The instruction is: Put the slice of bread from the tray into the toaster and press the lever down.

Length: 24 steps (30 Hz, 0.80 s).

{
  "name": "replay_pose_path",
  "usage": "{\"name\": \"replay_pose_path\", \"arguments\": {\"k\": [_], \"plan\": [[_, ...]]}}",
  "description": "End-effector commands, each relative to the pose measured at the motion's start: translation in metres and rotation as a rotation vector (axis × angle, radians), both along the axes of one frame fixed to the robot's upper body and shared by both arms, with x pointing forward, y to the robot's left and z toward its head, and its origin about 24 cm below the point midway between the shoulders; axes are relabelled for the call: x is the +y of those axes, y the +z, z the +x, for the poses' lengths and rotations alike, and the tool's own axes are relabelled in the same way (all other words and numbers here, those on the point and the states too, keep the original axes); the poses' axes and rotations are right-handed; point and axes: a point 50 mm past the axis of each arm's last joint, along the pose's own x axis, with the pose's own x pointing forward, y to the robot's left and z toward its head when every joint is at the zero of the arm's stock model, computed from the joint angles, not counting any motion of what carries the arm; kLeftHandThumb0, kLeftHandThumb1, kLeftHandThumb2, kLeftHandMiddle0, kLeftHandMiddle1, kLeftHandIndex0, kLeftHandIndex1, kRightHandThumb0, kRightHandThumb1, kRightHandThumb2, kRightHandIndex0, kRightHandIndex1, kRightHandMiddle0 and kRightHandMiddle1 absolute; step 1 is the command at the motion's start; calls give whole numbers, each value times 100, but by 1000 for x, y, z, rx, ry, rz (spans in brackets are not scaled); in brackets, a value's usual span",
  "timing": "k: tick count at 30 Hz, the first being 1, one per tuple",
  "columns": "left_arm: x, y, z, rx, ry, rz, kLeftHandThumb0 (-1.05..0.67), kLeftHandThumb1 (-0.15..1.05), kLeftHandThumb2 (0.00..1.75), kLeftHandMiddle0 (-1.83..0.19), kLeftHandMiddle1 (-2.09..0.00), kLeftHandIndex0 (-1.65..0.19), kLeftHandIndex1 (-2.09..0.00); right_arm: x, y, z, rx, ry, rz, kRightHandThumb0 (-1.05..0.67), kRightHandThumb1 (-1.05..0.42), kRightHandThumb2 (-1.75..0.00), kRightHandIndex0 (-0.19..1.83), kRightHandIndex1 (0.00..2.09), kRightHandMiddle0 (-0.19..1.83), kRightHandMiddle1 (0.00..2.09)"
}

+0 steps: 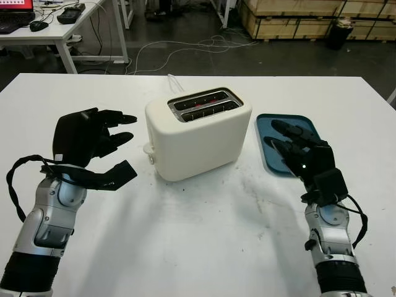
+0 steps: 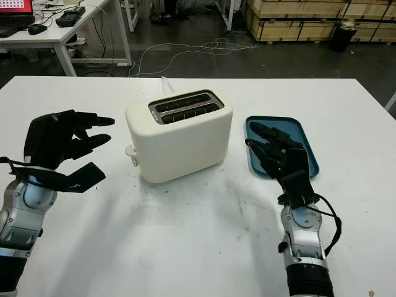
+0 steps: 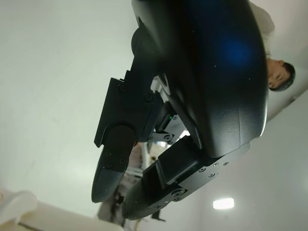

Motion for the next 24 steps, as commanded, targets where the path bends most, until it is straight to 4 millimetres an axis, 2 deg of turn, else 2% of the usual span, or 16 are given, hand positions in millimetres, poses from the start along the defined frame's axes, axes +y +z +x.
{"name": "replay_pose_path", "arguments": {"k": [1, 7, 12, 16, 24], "plan": [[7, 4, -2, 31, 27, 20, -56, 86, 0, -72, -121, -105, 0, -10, 20, 12, -44, -5, -28, -57, -92, -11, 91, 0, 83, 0], [16, 15, -1, 75, 46, -24, -55, 86, 0, -62, -112, -104, 0, -26, 43, 38, -33, -5, -87, -57, -90, -4, 93, 1, 84, 0], [18, 26, 2, 65, 29, -36, -56, 88, 1, -59, -106, -101, 0, -28, 61, 52, -41, 13, -142, -62, -86, 0, 92, 1, 83, 1], [18, 37, 7, 47, 29, -7, -56, 88, 0, -64, -96, -102, -1, -27, 75, 60, -74, 34, -234, -63, -86, -1, 93, 1, 84, 1], [16, 53, 18, 56, 10, 36, -51, 84, 0, -73, -91, -105, -3, -19, 81, 76, -68, 113, -331, -63, -86, 0, 94, 1, 86, 1]]}}
